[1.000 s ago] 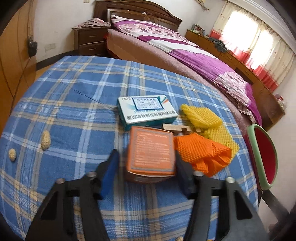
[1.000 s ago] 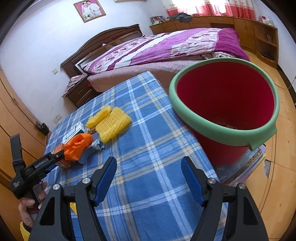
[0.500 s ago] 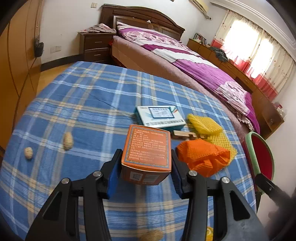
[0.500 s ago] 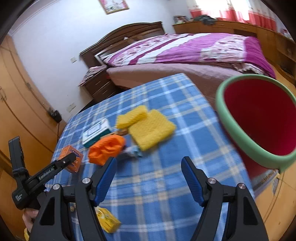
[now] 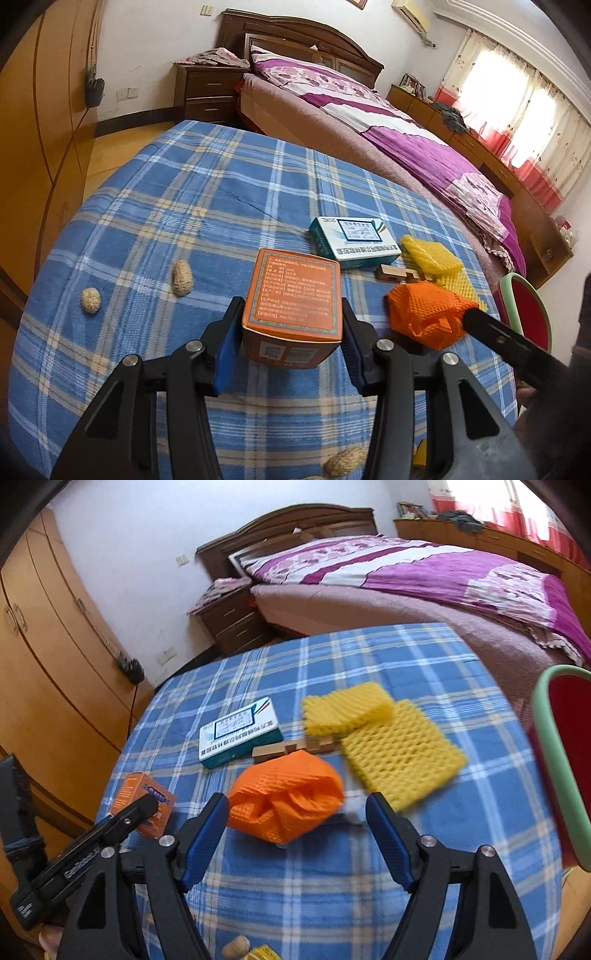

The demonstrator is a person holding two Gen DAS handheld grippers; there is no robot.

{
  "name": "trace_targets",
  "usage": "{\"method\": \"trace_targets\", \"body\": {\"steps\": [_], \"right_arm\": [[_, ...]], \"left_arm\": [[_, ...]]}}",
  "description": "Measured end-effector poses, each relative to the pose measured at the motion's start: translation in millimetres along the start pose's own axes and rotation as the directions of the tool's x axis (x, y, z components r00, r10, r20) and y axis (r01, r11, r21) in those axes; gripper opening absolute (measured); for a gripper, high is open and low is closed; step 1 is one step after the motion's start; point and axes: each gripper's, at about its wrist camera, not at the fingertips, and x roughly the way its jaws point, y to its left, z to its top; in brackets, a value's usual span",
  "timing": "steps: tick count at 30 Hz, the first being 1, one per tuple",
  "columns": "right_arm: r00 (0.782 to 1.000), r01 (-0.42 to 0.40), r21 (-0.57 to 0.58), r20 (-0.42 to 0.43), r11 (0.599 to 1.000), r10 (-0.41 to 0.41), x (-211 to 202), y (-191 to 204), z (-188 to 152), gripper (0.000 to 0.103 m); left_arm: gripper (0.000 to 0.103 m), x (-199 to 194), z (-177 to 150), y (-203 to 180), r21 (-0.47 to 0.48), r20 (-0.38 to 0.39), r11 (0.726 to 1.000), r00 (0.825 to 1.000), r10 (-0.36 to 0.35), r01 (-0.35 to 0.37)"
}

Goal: Collect trash
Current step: 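Grasp the orange cardboard box with the left gripper while the right grasps the orange mesh cloth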

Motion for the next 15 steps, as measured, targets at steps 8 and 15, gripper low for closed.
{"method": "trace_targets", "body": {"steps": [8,15], "right_arm": [[1.0,0.0,-0.06,-0.018,0.998,-0.001,18,8,-4,0.039],[0.999,-0.036,-0.087,0.011,0.996,0.037,10,11,-9,0.014]], "left_arm": [[0.049,2,-1,6,-0.01,-0.004,1.0,1.0,0.0,0.0],[0.049,3,-2,7,-0.012,-0.007,1.0,1.0,-0.006,0.006]]}}
